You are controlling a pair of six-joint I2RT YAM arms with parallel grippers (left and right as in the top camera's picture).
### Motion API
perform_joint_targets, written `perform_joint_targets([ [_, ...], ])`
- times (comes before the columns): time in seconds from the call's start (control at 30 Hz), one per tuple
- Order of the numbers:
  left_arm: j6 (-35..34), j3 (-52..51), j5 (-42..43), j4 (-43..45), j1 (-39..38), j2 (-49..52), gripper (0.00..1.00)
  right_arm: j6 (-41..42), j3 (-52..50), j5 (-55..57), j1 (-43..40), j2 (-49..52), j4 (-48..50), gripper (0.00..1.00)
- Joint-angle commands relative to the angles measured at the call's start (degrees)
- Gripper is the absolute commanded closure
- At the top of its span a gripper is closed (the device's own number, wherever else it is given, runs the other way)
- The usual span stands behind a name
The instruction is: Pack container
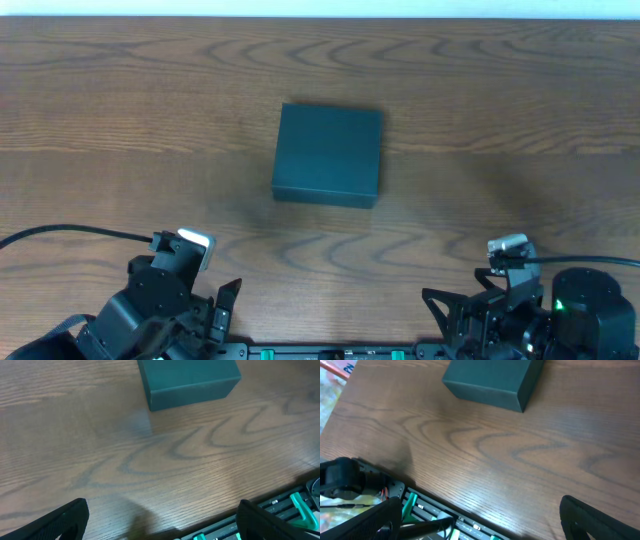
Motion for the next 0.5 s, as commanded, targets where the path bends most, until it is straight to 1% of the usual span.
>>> perform_joint_targets([
  [0.0, -0.9, -0.1, 0.0, 0.0, 0.3, 0.0, 0.05, 1.3, 0.0, -0.4, 0.3, 0.2, -0.1, 0.01],
  [0.33, -0.8, -0.1, -0.1, -0.1, 0.3, 0.0, 0.05, 1.3, 0.0, -0.4, 0.3, 0.2, -0.1, 0.0],
  [0.37, 0.8, 0.0, -1.3, -0.7, 0.3, 0.0, 0.05, 1.3, 0.0, -0.4, 0.3, 0.2, -0.1, 0.01],
  [0.47, 1.1, -0.4, -3.9, -1.0, 0.4, -0.2, 0.05, 1.3, 0.0, -0.4, 0.3, 0.2, -0.1, 0.01],
])
